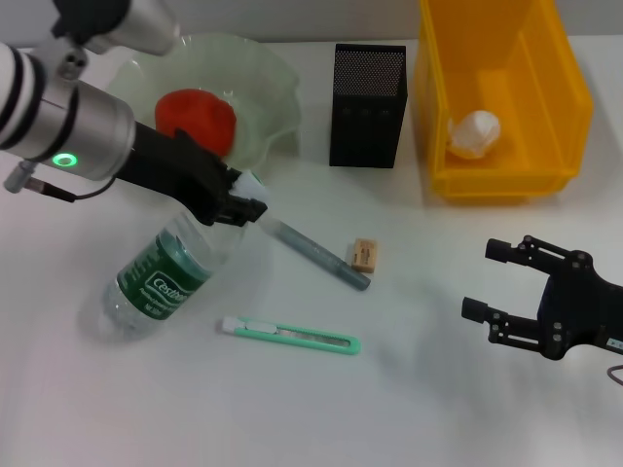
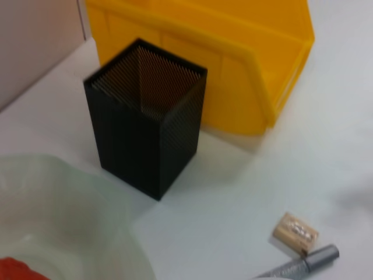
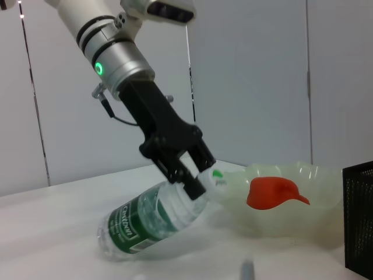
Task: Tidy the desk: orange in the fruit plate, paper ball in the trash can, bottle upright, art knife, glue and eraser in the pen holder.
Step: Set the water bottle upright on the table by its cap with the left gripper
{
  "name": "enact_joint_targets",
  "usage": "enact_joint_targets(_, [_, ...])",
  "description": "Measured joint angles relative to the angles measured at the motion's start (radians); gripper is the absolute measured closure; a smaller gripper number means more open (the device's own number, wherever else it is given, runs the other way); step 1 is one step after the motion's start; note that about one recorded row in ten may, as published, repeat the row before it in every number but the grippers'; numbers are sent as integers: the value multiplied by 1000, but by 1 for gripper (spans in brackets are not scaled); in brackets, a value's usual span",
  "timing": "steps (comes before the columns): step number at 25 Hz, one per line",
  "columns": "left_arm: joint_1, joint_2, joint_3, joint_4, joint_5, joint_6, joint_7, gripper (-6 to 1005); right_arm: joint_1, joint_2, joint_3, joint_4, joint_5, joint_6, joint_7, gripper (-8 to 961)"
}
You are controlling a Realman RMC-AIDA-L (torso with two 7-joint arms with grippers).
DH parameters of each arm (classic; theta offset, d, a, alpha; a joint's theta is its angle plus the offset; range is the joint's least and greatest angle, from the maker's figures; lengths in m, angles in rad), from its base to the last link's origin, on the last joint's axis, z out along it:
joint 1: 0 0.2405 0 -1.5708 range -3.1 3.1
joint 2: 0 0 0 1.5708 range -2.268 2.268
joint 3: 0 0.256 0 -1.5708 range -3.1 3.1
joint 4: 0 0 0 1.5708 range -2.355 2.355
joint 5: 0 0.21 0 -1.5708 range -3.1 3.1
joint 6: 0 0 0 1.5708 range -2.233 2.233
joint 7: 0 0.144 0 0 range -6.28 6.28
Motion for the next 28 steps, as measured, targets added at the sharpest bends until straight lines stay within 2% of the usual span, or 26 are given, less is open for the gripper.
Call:
enact_joint_targets(2, [11,1,-23,9,-19,4,19,544,1,0,0,0,-1,0,0,166])
enact_joint_targets(4, [30,1,-86,14,-76,22,76,543,1,0,1,0,-1,0,0,166])
enact_joint_targets(14, [91,4,-226,9,-218,79,217,535,2,3,-1,1,-2,1,1,166])
enact_joint_targets(20, [136,6,-260,8,-290,95,278,531,4,3,-4,2,-1,2,1,166])
enact_joint_targets(28, [165,4,-329,-1,-333,134,348,525,6,3,-6,2,-3,2,1,166])
